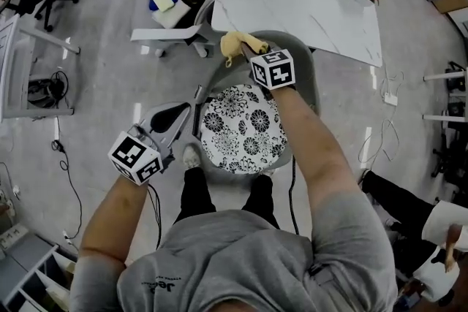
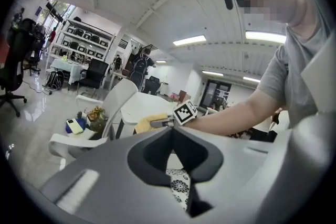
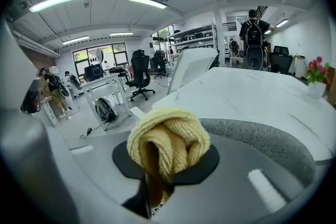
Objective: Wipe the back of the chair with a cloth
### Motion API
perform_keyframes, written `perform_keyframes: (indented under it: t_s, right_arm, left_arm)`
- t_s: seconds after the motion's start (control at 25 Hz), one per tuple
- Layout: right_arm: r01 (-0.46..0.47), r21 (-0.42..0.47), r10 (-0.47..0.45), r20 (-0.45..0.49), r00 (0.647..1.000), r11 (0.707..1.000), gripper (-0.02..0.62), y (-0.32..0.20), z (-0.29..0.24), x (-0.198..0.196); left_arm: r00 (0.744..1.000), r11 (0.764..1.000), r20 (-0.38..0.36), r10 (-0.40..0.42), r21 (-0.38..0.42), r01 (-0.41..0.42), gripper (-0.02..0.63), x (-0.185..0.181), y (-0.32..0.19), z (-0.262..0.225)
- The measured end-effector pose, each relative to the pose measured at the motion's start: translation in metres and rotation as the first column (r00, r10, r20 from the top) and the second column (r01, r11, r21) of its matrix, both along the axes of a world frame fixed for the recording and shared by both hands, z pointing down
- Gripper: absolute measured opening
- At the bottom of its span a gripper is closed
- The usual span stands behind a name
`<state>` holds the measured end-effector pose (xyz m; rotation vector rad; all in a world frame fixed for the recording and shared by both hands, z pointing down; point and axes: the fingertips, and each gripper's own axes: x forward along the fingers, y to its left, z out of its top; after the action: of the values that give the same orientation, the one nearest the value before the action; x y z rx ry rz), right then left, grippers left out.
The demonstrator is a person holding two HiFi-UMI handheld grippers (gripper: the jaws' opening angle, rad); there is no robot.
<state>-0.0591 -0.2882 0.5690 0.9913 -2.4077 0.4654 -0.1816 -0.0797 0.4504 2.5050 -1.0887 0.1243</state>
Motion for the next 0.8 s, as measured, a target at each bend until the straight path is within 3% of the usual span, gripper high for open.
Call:
perform_keyframes:
  t_s: [0.16,0.32,0.64,0.8]
  right_arm:
    - [-0.021,0.033,0.021,-0.022,1.000,0.999,0.063,-0.003,0.002,0.003]
    - [-0.099,0.045,0.100,-0.029,0.995,0.994,0.063,-0.011,-0.002,0.024]
    - [-0.267,0.055,0.271,-0.071,0.960,0.962,0.061,-0.026,-0.011,0.106]
    - [-0.307,0.052,0.311,-0.105,0.944,0.950,0.060,-0.019,-0.007,0.150]
  left_arm:
    - [0.999,1.000,-0.011,-0.030,-0.007,0.030,0.058,-0.010,-0.016,0.007]
    - [0.999,1.000,-0.021,-0.024,-0.021,0.024,0.058,0.002,-0.020,0.011]
    - [0.999,0.998,-0.013,0.035,-0.043,-0.036,0.058,0.045,-0.021,0.009]
    - [0.997,0.996,-0.007,0.071,-0.049,-0.072,0.058,0.069,-0.021,0.013]
